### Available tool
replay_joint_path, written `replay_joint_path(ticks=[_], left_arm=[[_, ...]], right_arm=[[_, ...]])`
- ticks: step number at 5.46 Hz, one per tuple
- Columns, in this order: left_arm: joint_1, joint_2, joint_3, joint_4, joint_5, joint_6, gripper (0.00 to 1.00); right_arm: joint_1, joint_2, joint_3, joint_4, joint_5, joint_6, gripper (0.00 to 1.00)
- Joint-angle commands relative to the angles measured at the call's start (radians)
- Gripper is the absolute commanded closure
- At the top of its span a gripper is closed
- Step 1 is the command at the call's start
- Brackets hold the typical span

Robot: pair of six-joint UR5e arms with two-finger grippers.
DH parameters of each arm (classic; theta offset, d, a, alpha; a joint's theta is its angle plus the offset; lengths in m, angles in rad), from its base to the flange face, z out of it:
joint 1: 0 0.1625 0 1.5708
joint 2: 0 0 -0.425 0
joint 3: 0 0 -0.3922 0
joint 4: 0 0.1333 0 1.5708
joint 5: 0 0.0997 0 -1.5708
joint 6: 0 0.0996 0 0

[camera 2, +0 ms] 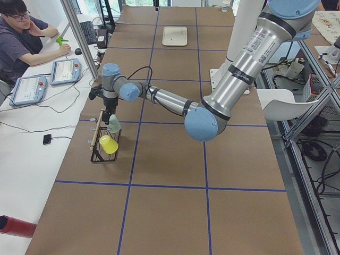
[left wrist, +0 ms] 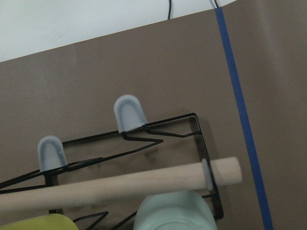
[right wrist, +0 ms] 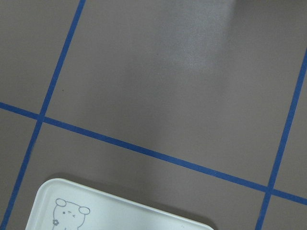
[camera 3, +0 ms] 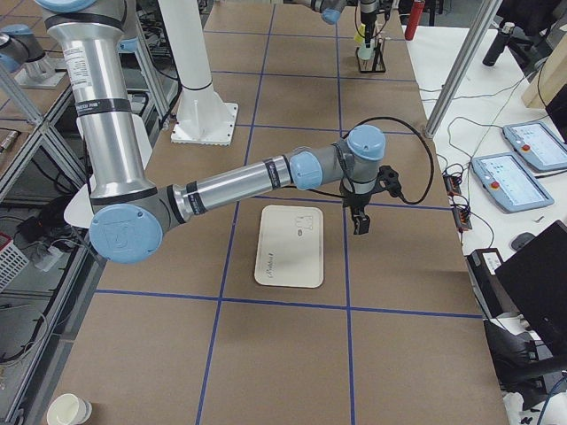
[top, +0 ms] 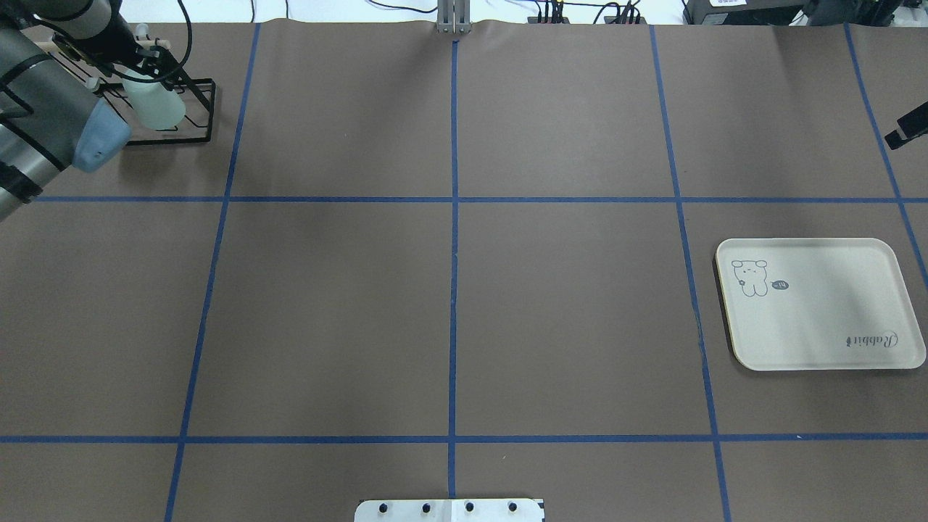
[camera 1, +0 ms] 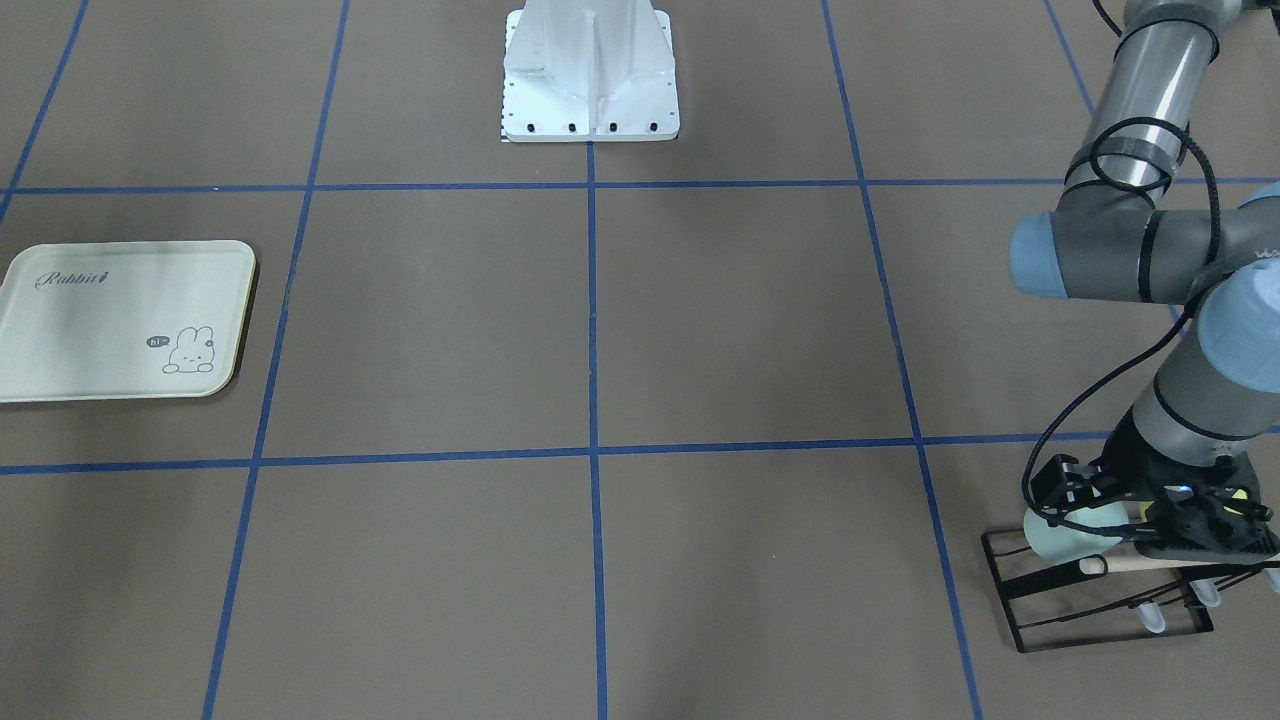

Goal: Left arm grabs green cup and hands to right arm on tray

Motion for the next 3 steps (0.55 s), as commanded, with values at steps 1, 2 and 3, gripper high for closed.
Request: replay_joint_path(ticks=[1, 2, 3], left_arm=[[0.014, 0.001, 0.001, -0.004, -0.003, -0.002, 0.0], [0.016, 0.002, 0.003, -0.007, -0.007, 0.0, 0.0], [0.016, 0.002, 0.004, -0.007, -0.006, 0.001, 0.0]], right_arm=[[-0.002, 0.0, -0.002, 0.0, 0.0, 0.0, 0.0], [0.0, 0.0, -0.002, 0.0, 0.0, 0.0, 0.0], [0.0, 0.0, 0.0, 0.0, 0.0, 0.001, 0.0]])
